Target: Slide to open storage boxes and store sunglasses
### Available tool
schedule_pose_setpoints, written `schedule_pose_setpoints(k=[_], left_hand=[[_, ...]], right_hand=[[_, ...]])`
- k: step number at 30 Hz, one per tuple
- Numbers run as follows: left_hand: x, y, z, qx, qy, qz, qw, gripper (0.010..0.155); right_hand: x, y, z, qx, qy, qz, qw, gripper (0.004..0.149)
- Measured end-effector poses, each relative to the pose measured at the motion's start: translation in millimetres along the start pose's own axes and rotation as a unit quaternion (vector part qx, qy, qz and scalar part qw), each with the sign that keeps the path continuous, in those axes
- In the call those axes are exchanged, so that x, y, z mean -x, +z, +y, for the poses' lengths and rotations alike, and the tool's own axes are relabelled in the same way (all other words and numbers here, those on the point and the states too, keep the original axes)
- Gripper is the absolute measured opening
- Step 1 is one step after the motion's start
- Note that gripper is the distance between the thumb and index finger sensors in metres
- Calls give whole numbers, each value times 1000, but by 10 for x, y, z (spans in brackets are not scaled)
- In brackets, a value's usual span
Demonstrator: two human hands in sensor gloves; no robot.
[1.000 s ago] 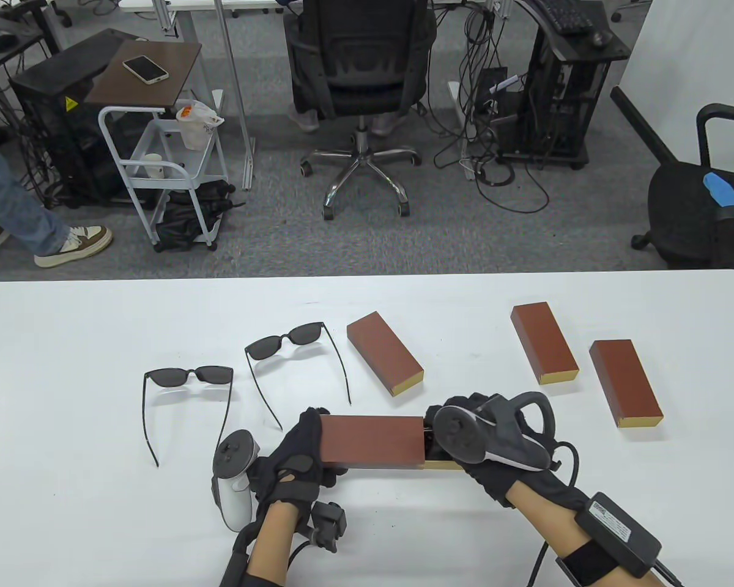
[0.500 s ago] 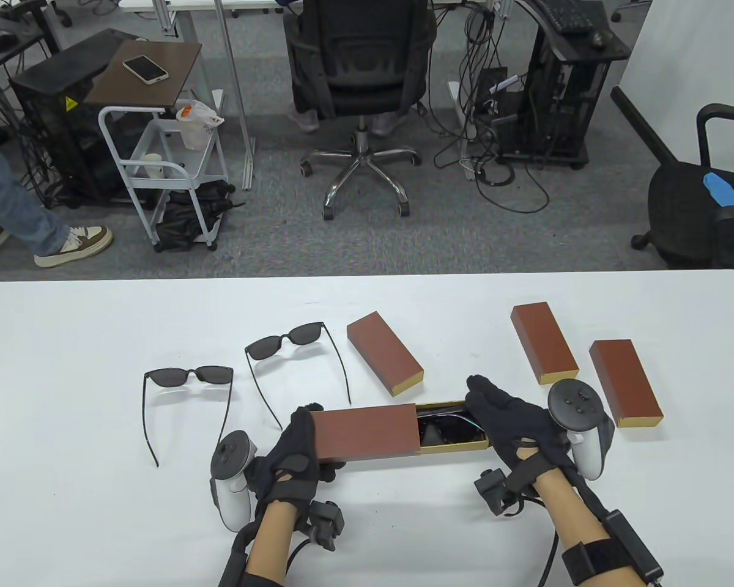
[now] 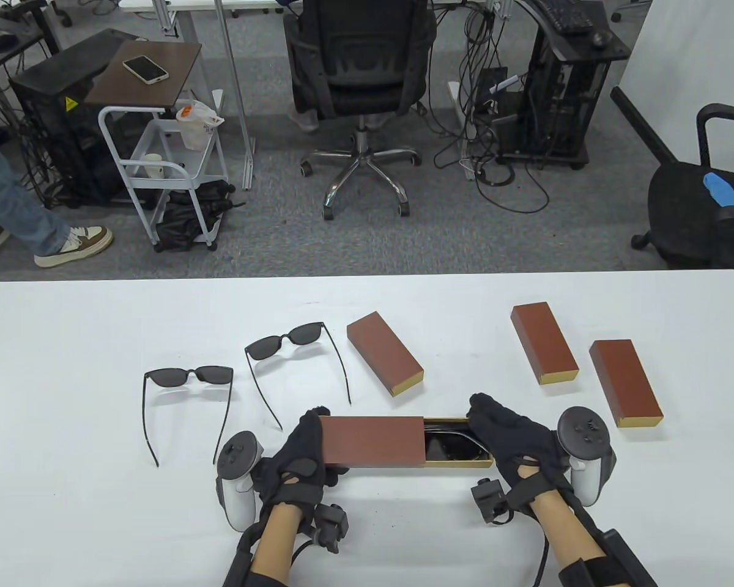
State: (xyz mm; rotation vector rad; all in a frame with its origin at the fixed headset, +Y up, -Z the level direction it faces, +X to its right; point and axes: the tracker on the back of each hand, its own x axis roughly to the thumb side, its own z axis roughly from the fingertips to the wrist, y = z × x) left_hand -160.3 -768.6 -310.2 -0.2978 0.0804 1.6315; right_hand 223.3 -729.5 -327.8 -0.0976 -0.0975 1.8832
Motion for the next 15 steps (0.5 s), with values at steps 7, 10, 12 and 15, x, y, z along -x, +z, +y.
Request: schedule_pose_setpoints(k=[7,10,12,15], left_hand=[[-21,24,-12,-8,26,7,1000,76],[-36,40,-41,-8,22,8,1000,76],[-45,43,-96,2,17,18,1000,76],[-52,43,-199,17,9,19,1000,76]], right_hand=[[19,61,169,-104,-132,-41,985,77],[13,69,224,-135,-145,-49,979,85],[0,73,258,-167,-138,-58,975,88],[-4,94,327,-205,-158,-53,964,90]])
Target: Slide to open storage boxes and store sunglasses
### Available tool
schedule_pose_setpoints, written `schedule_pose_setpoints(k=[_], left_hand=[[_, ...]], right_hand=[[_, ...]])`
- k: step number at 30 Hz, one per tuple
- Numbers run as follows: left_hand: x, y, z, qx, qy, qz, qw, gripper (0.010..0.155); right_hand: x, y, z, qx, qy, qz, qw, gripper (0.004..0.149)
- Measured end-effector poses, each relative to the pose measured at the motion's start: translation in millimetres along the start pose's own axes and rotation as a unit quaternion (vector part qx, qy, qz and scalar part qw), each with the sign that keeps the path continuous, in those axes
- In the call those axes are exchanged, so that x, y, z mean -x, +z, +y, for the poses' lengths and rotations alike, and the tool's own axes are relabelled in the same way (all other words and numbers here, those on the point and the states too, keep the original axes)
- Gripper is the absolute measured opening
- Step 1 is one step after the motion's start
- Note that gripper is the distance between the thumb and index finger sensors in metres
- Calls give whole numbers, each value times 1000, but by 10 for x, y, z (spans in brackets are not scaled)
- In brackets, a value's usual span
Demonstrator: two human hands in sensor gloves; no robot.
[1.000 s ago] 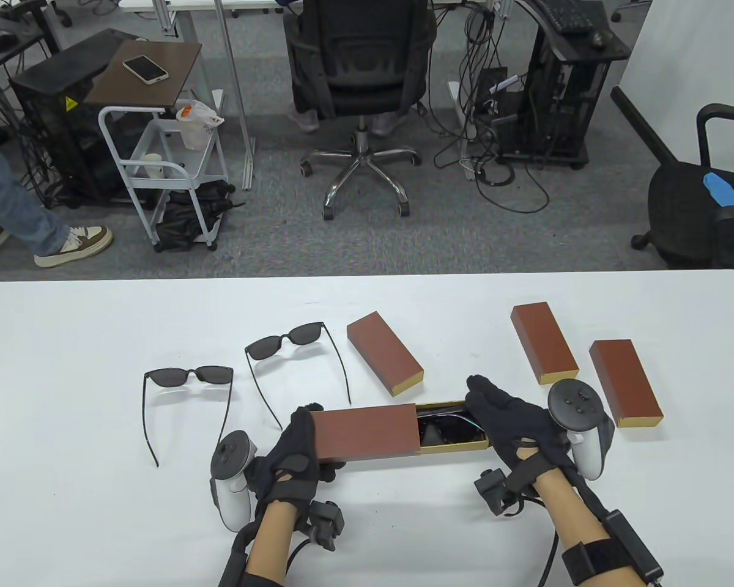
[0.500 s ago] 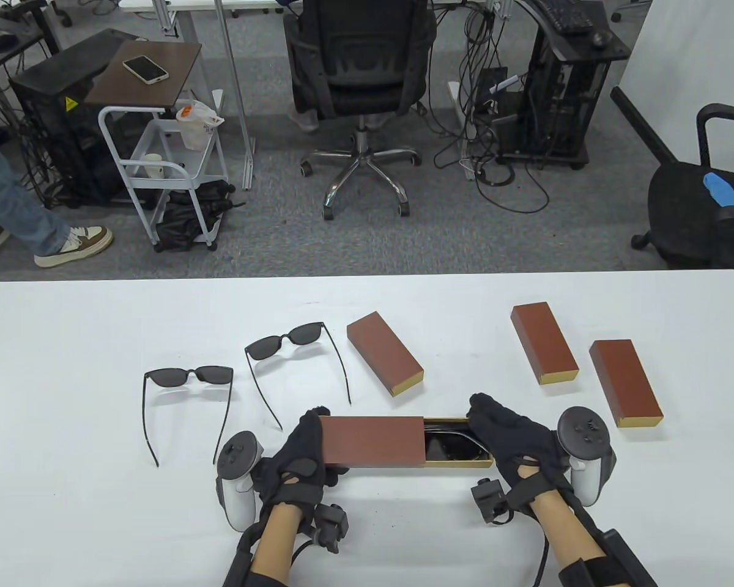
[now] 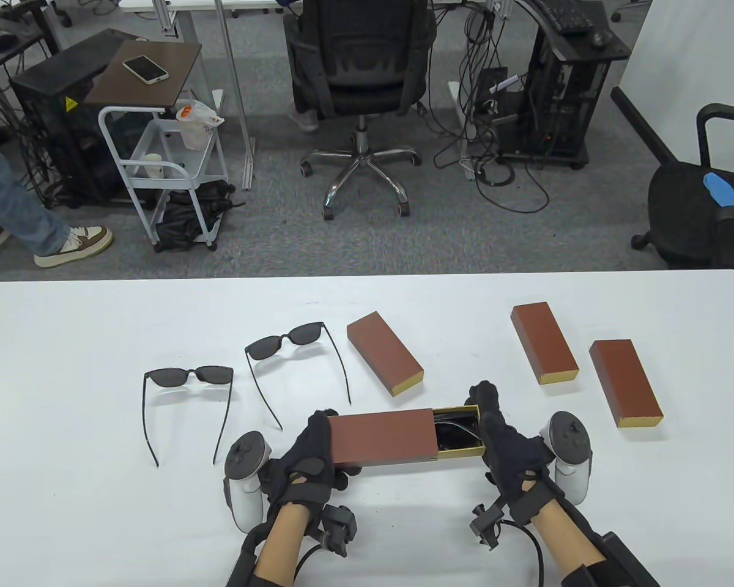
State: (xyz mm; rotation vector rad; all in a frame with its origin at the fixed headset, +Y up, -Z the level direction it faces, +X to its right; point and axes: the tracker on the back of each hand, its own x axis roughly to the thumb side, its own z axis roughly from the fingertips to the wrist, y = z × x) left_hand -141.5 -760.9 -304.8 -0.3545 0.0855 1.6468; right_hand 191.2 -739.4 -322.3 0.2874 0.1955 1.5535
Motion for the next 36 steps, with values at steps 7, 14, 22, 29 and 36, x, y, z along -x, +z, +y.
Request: schedule_pose_setpoints(k=[7,14,22,29,36], left_hand=[[12,11,-156,18,2,6,1000,77],[14,14,-221,34,1,10,999,77],[31,-21,-133,35,-4,1,999,76],[46,-47,-28,-8,-44,-5,999,76],[110,-83,59,-10,-50,7,999,75]], right_hand=[[3,4,124,-42,10,7,999,91],[15,-1,238,-69,17,11,997,90],[-46,0,207,-56,12,-7,998,85],[-326,51,365,-91,309,-121,939,78],[-290,90,685,-99,537,-146,825,77]])
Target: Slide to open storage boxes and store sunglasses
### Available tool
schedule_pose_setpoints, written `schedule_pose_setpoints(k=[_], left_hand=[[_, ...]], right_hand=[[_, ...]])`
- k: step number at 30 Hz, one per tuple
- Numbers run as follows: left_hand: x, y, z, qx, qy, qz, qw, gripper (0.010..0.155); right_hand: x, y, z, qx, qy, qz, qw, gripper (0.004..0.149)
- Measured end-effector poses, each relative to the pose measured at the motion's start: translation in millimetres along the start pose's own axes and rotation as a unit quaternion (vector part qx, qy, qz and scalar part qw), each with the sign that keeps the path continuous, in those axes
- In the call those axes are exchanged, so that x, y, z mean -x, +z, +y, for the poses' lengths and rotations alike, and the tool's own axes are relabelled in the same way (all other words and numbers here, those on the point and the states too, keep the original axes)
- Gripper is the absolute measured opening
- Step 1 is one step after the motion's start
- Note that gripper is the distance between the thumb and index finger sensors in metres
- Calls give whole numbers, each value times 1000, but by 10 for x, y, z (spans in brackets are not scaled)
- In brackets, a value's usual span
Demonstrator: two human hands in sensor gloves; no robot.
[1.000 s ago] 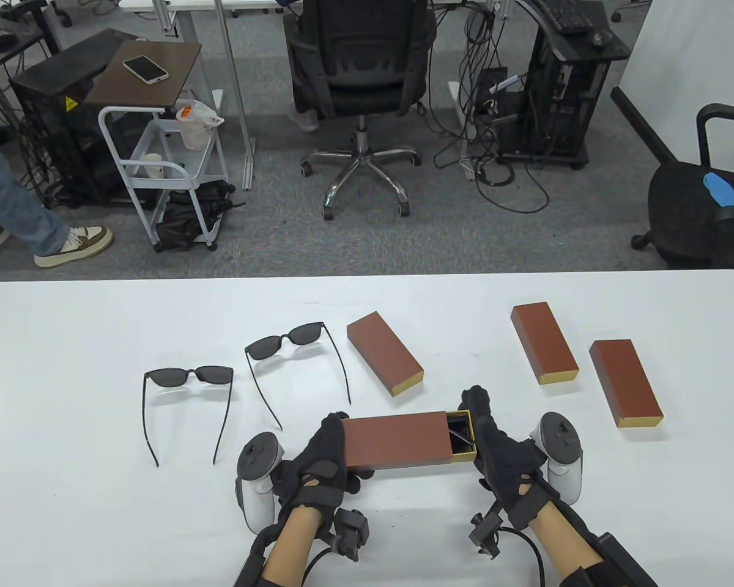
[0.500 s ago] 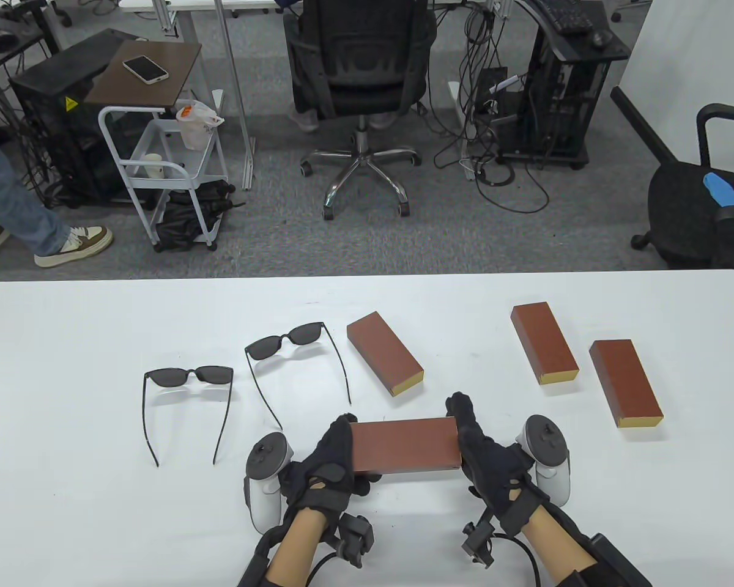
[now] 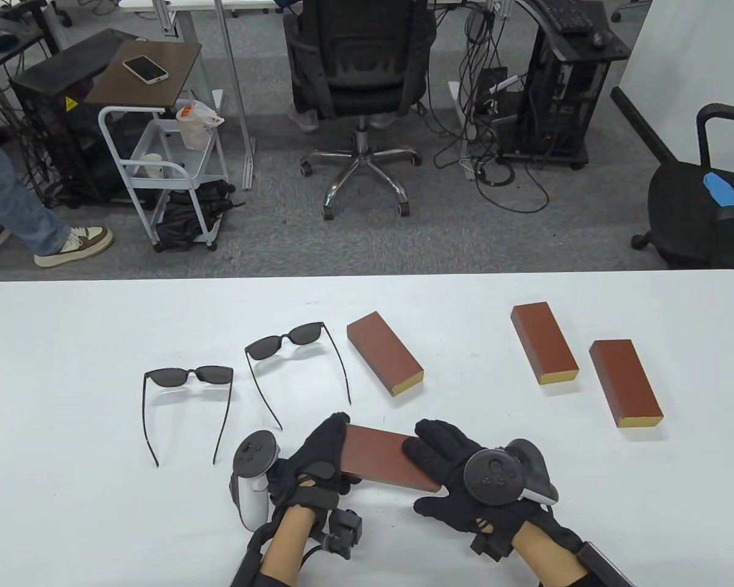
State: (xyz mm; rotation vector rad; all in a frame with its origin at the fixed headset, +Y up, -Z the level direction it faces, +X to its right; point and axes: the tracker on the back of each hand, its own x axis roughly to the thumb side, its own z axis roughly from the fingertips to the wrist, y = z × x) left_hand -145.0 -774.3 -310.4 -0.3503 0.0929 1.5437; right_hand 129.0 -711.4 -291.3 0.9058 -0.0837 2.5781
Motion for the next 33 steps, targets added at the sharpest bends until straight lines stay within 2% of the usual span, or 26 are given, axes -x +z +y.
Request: schedule_pose_setpoints(k=[5,9,12,14,16,19,21,24,26,29,33], left_hand=[[8,-14,35,-3,-33,2,999,76],[-72,-9,14,-10,-72,-17,997,76],[-168,19,4,-42,-135,-43,989,73],[-245,55,0,-82,-193,-67,975,71],[-322,92,-4,-113,-257,-97,955,69],[-383,133,-12,-148,-279,-135,939,64],[-436,169,-34,-169,-321,-159,918,63],[-494,190,-74,-178,-400,-176,881,64],[-509,180,-105,-163,-445,-186,861,65],[-515,159,-117,-158,-495,-198,831,65],[-480,121,-80,-154,-505,-185,829,66]], right_hand=[[-69,-68,62,-15,45,4,999,75],[-38,-106,-38,-6,70,-10,998,75],[28,-139,-130,9,82,-4,997,74],[135,-175,-204,25,84,28,996,73],[288,-250,-291,54,112,89,988,72],[483,-394,-346,46,139,175,974,71],[622,-520,-343,43,165,225,959,70],[765,-678,-307,46,192,279,940,69],[826,-772,-287,48,203,306,929,68],[851,-892,-219,39,243,321,914,68],[917,-1000,-118,27,279,340,898,66]])
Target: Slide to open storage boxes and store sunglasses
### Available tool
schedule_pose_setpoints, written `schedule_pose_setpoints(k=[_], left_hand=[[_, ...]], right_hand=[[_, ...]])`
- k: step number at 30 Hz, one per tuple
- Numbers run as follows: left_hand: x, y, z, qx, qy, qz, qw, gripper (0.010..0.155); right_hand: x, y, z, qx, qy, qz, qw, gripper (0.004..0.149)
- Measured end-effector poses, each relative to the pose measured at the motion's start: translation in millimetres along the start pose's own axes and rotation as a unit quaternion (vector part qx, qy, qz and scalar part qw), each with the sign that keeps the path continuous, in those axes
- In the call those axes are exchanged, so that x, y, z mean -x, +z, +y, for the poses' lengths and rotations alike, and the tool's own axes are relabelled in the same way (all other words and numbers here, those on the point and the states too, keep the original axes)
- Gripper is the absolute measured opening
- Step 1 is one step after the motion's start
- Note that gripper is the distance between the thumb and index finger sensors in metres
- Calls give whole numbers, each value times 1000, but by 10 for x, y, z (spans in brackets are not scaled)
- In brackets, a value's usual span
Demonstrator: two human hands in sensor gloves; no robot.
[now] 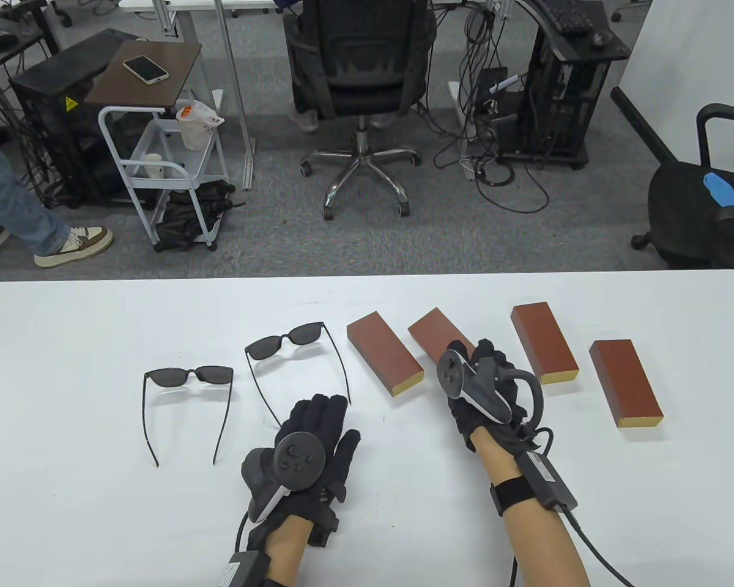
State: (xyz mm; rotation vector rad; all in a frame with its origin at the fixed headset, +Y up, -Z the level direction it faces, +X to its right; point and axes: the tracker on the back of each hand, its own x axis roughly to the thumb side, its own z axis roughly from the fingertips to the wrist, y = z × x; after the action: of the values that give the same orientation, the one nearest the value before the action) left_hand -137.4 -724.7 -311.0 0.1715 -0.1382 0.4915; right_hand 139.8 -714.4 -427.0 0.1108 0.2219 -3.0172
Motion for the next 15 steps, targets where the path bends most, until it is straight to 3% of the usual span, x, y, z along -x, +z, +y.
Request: schedule_pose_setpoints(k=[8,15], left_hand=[[67,-12,4,-1,-6,10,1000,65],[125,-13,4,-2,-11,19,1000,64]], right_hand=[[6,-228,189,-8,-2,20,1000,59],[42,-302,335,-70,-62,49,994,59]])
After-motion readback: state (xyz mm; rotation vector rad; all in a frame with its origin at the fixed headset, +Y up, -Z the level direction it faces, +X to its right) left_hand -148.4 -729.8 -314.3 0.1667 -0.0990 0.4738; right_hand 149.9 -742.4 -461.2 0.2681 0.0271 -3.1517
